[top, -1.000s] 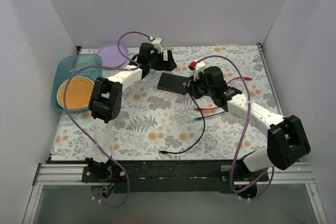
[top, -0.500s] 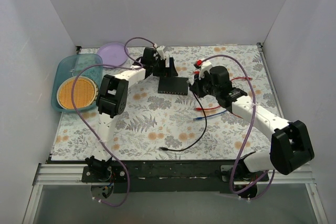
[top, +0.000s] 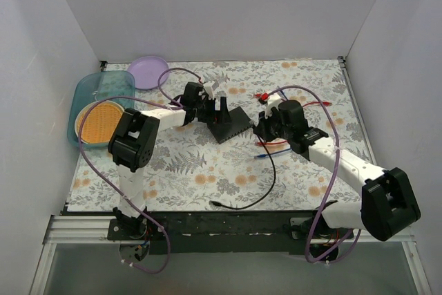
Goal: Insert the plug into the switch port
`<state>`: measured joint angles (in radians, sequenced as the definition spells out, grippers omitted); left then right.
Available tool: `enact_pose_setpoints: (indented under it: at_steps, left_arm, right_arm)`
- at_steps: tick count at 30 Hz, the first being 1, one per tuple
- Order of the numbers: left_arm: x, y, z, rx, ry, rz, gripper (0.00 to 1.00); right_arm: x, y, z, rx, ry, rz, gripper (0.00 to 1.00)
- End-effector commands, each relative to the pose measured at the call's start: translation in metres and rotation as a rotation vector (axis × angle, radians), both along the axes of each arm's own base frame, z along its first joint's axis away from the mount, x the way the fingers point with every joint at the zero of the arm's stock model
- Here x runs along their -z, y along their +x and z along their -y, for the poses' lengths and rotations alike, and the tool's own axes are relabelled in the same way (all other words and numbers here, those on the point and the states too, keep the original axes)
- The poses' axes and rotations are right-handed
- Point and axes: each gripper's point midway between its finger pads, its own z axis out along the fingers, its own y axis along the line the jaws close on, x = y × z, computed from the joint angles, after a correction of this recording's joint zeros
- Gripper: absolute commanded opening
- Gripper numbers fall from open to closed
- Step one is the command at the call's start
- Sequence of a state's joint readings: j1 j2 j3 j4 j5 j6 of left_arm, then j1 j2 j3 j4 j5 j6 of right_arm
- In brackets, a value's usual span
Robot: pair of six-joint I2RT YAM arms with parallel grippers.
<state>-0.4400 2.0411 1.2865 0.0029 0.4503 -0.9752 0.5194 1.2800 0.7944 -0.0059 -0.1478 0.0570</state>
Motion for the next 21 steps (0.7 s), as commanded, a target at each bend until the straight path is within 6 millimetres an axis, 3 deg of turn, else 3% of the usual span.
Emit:
enact_pose_setpoints:
  at_steps: [1,5,6,7,11,15,21]
  left_arm:
    - [0.002,-0.026,-0.006,-0.023,0.026,-0.034,0.92]
    - [-0.007,-0.011,-0.012,-0.078,0.053,0.016,0.95]
    - [-0.002,-0.009,-0.013,-0.078,0.066,0.01,0.96]
    - [-0.011,0.001,-0.008,-0.075,0.058,0.032,0.96]
    - [-0.003,0.008,-0.004,-0.054,0.06,0.016,0.96]
    - [0.001,0.006,0.0,-0.034,0.045,0.01,0.96]
    - [0.0,0.001,-0.004,-0.036,0.045,0.025,0.97]
  right_arm:
    - [0.013,-0.018,-0.005,-0.024,0.003,-0.035,0.01]
    - [0.031,-0.035,-0.021,-0.061,-0.049,-0.055,0.01]
    - [0.034,-0.038,-0.026,-0.068,-0.065,-0.055,0.01]
    - [0.046,-0.043,-0.024,-0.072,-0.095,-0.091,0.01]
    - [0.058,-0.048,-0.032,-0.089,-0.147,-0.099,0.01]
    - [0.081,-0.049,-0.035,-0.086,-0.236,-0.144,0.01]
    - [0.096,-0.044,-0.047,-0.101,-0.241,-0.182,0.01]
